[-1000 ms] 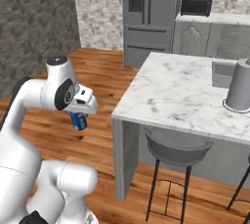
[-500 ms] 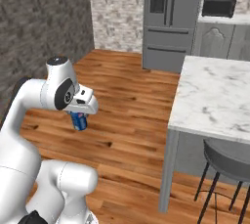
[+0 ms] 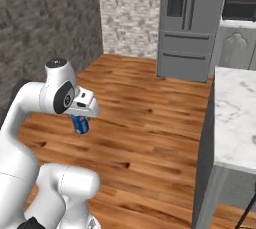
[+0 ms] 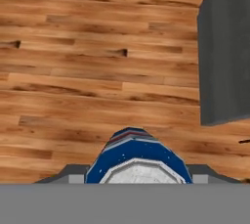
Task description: Four empty soda cans are scattered around the kitchen. Gather all the cans and cluster them next to the stove for recycling.
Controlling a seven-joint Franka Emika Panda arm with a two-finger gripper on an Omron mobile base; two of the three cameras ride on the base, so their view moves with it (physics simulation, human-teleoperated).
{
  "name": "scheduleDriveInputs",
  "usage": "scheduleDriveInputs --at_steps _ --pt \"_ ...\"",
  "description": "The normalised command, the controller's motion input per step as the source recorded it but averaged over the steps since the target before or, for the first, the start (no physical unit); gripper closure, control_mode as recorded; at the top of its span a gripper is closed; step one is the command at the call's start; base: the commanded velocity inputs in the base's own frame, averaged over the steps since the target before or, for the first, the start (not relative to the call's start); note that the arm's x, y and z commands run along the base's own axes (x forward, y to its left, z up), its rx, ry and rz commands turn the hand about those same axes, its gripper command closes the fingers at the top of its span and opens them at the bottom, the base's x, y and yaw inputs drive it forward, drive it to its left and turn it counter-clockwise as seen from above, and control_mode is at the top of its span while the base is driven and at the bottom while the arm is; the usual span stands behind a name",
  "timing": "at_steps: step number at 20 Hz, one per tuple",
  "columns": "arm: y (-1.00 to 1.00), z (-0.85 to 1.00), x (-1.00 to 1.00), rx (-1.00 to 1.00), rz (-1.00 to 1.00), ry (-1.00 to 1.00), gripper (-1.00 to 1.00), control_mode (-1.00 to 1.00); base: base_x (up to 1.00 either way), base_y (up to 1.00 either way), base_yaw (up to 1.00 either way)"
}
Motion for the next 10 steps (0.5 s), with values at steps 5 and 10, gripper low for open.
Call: scheduleDriveInputs --at_steps 5,10 --pt "0.0 0.0 0.0 0.0 0.0 0.0 1.0 1.0 1.0 0.24 0.0" --pt "0.0 0.0 0.0 0.0 0.0 0.0 1.0 1.0 1.0 0.19 0.0"
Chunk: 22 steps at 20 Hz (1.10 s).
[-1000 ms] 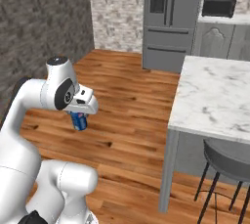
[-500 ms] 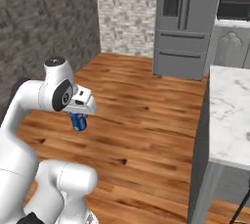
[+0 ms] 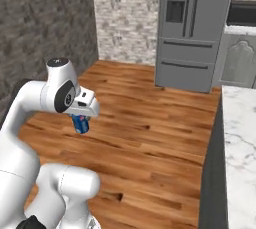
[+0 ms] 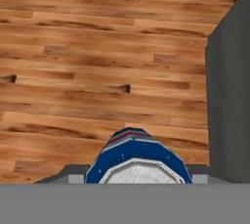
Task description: Four empty soda cans are scattered around the kitchen. Gather all the cans and cluster them next to the stove for recycling.
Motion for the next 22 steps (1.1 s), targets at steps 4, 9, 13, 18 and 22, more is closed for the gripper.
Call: scheduleDriveInputs --at_steps 4,9,13,18,22 --pt "0.0 0.0 0.0 0.0 0.0 0.0 1.0 1.0 1.0 0.15 0.0" --pt "0.0 0.0 0.0 0.0 0.0 0.0 1.0 1.0 1.0 0.1 0.0" --pt "0.0 0.0 0.0 0.0 0.0 0.0 1.0 1.0 1.0 0.08 0.0" --pt "0.0 0.0 0.0 0.0 0.0 0.0 1.0 1.0 1.0 0.05 0.0" --pt "0.0 0.0 0.0 0.0 0.0 0.0 1.0 1.0 1.0 0.03 0.0"
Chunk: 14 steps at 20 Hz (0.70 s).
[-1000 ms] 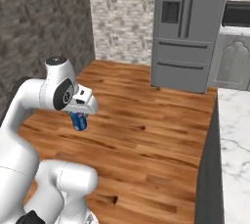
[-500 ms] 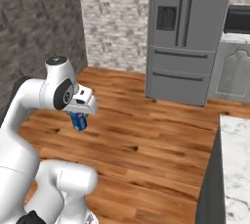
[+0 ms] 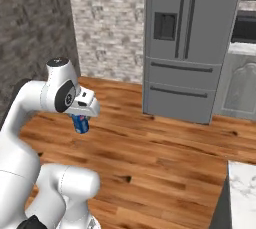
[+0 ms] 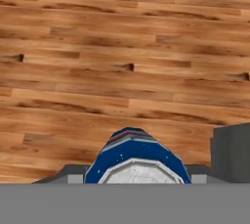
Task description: Four empty soda cans are scattered around the kitchen. Gather all the cans and cluster them next to the stove for recycling.
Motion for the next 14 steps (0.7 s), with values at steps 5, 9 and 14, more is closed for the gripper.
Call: scheduleDriveInputs --at_steps 5,9,14 --pt "0.0 0.0 0.0 0.0 0.0 0.0 1.0 1.0 1.0 0.0 0.0" --pt "0.0 0.0 0.0 0.0 0.0 0.0 1.0 1.0 1.0 0.0 0.0" --pt "0.0 0.0 0.0 0.0 0.0 0.0 1.0 1.0 1.0 0.0 0.0"
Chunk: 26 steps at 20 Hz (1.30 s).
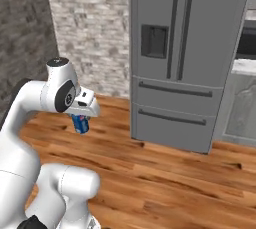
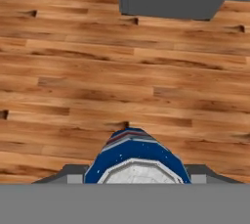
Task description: Four empty soda cans are scattered around the kitchen. Gather all the cans and cluster them next to the stove for recycling.
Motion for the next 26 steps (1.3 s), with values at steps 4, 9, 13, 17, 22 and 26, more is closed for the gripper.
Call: scheduleDriveInputs --at_steps 4,9,13,17,22,26 --pt "0.0 0.0 0.0 0.0 0.0 0.0 1.0 1.0 1.0 -0.05 0.0" --pt "0.0 0.0 0.0 0.0 0.0 0.0 1.0 1.0 0.96 -0.28 0.0" --pt "0.0 0.0 0.0 0.0 0.0 0.0 1.0 1.0 0.7 -0.53 0.0" --pt "0.0 0.0 0.0 0.0 0.0 0.0 1.0 1.0 0.22 -0.7 0.0" --pt "0.0 0.0 0.0 0.0 0.0 0.0 1.0 1.0 0.01 -0.82 0.0" --pt "0.0 0.0 0.0 0.0 0.0 0.0 1.0 1.0 0.05 -0.84 0.0"
